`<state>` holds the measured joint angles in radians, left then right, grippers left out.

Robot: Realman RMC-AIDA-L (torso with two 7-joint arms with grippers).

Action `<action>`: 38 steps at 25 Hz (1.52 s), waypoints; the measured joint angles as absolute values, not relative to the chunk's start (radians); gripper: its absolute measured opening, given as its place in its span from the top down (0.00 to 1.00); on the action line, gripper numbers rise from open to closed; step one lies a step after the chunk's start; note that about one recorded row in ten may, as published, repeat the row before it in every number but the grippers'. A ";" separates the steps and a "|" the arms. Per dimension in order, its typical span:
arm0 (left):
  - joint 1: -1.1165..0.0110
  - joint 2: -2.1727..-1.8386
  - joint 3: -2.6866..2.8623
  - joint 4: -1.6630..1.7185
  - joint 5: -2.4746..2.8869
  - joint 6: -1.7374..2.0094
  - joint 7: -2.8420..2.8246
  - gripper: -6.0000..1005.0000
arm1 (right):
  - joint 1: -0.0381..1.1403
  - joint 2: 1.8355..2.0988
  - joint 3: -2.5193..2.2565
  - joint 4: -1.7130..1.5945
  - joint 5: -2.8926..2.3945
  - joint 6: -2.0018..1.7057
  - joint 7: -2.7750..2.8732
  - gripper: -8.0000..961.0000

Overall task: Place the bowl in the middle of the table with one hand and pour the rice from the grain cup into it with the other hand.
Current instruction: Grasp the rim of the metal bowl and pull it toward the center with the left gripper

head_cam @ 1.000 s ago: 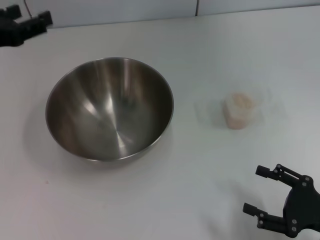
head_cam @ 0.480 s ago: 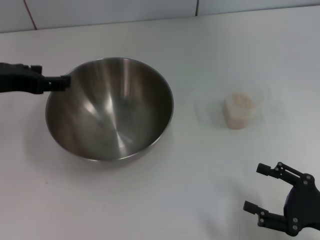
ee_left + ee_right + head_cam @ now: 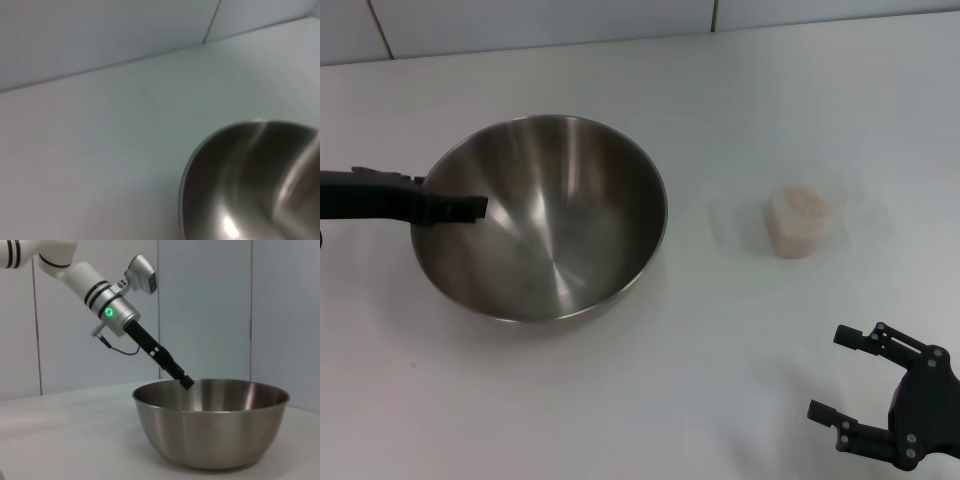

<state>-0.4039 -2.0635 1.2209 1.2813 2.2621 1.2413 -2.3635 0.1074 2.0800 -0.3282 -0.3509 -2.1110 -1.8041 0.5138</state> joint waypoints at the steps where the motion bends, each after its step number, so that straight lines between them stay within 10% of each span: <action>1: -0.413 -2.063 1.221 1.260 2.266 1.242 -2.361 0.19 | 0.107 2.080 -0.328 -0.351 -2.111 -1.804 0.514 0.15; 14: -0.472 -2.062 1.213 1.156 2.340 1.237 -2.361 0.19 | 0.104 2.080 -0.328 -0.353 -2.115 -1.798 0.514 0.15; 28: -0.490 -2.062 1.206 1.136 2.347 1.245 -2.361 0.82 | 0.101 2.080 -0.328 -0.353 -2.117 -1.802 0.514 0.15; 38: -0.533 -2.060 1.169 1.130 2.343 1.283 -2.363 0.95 | 0.105 2.080 -0.331 -0.353 -2.117 -1.802 0.514 0.15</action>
